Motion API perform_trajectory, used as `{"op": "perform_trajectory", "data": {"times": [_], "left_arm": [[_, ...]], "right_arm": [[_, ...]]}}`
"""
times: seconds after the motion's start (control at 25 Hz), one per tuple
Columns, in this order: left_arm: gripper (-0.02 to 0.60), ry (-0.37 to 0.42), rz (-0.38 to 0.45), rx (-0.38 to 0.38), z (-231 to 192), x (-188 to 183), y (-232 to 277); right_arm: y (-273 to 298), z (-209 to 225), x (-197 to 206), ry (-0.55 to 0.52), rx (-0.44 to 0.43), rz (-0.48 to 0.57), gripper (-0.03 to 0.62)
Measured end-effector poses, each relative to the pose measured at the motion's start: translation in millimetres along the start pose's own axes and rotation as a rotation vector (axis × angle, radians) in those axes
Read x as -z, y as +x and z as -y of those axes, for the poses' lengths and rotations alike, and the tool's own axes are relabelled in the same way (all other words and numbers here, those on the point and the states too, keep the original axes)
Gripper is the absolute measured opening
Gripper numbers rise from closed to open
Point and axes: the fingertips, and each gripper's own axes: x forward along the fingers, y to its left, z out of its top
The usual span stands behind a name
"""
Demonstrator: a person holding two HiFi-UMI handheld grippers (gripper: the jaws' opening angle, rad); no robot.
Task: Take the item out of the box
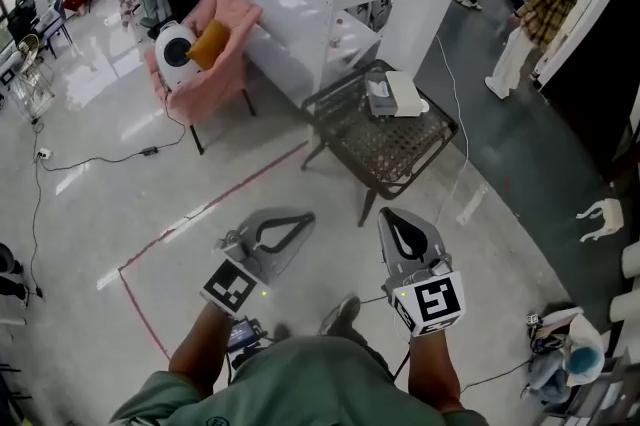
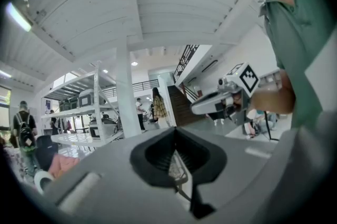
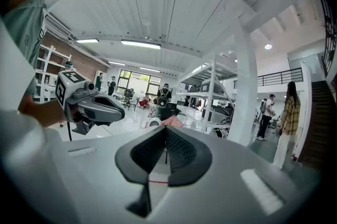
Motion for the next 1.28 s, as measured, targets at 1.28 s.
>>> {"op": "perform_trajectory", "data": {"times": [1.28], "left_arm": [[0.002, -0.011, -0.042, -0.04, -98.3, 21.5, 294.9]], "right_arm": [[81.6, 280.2, 69.5, 0.052, -0.056, 0.01, 0.006]]}}
